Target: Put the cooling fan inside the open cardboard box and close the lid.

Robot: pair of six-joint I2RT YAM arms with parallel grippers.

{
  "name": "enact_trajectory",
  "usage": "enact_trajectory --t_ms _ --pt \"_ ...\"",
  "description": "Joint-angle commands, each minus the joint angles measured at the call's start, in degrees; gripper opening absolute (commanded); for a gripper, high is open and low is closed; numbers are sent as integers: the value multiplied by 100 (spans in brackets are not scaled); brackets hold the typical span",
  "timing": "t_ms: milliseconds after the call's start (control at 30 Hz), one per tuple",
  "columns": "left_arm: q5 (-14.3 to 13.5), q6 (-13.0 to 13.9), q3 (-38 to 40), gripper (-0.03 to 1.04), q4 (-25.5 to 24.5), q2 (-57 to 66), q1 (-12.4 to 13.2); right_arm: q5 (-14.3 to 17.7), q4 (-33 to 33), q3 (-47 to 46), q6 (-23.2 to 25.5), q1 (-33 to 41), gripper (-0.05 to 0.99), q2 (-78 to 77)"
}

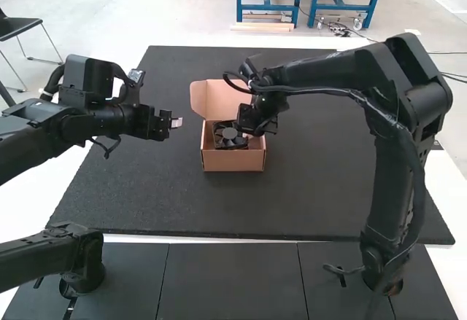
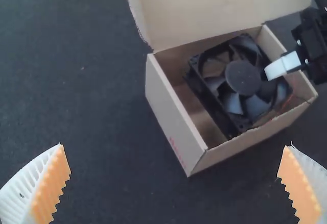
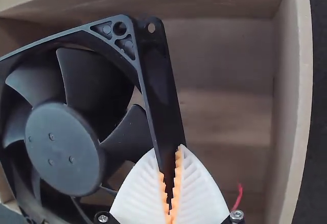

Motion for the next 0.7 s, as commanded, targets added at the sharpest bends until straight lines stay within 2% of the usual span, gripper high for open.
enact_trajectory --t_ms 0,33,100,300,367,433,467,500,600,667 --pt "72 -67 79 96 25 -191 -4 20 41 -10 -71 23 -2 55" --pt "72 -67 88 96 16 -200 -4 11 50 -10 -62 23 -2 64" --pt "72 -67 88 96 -10 -218 -4 11 59 25 -62 14 13 82" --pt "72 -67 79 96 -1 -244 23 -7 68 236 -106 14 37 99" --pt "72 -102 79 96 25 -244 23 -42 68 315 -123 14 51 90" --pt "72 -146 79 96 34 -235 23 -51 68 421 -220 5 52 90" --pt "72 -146 79 96 43 -227 23 -147 68 509 -220 5 53 90" --pt "72 -154 88 96 43 -218 31 -253 59 605 -238 -4 58 90" --pt "63 -181 132 96 95 -165 31 -429 -12 939 -405 -12 60 46" --pt "54 -198 194 96 122 -95 23 -490 -152 1168 -607 -12 65 -15"
